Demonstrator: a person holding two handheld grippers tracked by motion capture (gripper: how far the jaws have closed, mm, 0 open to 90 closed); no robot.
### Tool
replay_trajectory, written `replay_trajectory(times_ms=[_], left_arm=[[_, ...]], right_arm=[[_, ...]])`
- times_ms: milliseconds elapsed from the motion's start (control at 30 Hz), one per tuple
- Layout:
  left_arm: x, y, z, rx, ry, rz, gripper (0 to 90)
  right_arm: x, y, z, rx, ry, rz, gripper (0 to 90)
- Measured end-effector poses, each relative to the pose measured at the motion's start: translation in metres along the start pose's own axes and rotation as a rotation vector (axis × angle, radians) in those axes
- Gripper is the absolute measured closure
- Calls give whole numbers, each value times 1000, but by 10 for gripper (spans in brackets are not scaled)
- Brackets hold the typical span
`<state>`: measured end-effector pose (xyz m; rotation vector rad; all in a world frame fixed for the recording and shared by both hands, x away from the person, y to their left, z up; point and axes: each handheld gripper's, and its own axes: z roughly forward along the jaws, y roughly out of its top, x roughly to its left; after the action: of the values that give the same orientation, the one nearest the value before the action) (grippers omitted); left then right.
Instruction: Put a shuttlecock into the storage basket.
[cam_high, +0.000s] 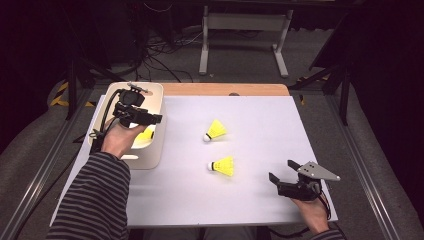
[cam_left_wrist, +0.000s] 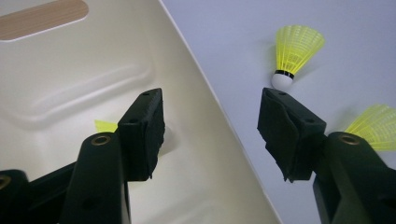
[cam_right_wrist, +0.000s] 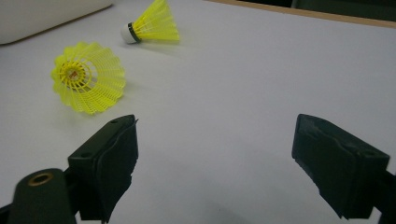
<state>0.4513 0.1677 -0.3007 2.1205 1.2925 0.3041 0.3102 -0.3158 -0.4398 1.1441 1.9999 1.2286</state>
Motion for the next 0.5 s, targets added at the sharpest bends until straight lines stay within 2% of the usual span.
replay_trajectory(times_ms=[67, 500], left_arm=[[-3, 0, 1, -1, -3, -3, 416], [-17, 3, 5, 1, -23, 45, 412]], right_arm=[[0, 0, 0, 0, 0, 0, 147], [0, 0, 0, -2, -1, 0, 147]])
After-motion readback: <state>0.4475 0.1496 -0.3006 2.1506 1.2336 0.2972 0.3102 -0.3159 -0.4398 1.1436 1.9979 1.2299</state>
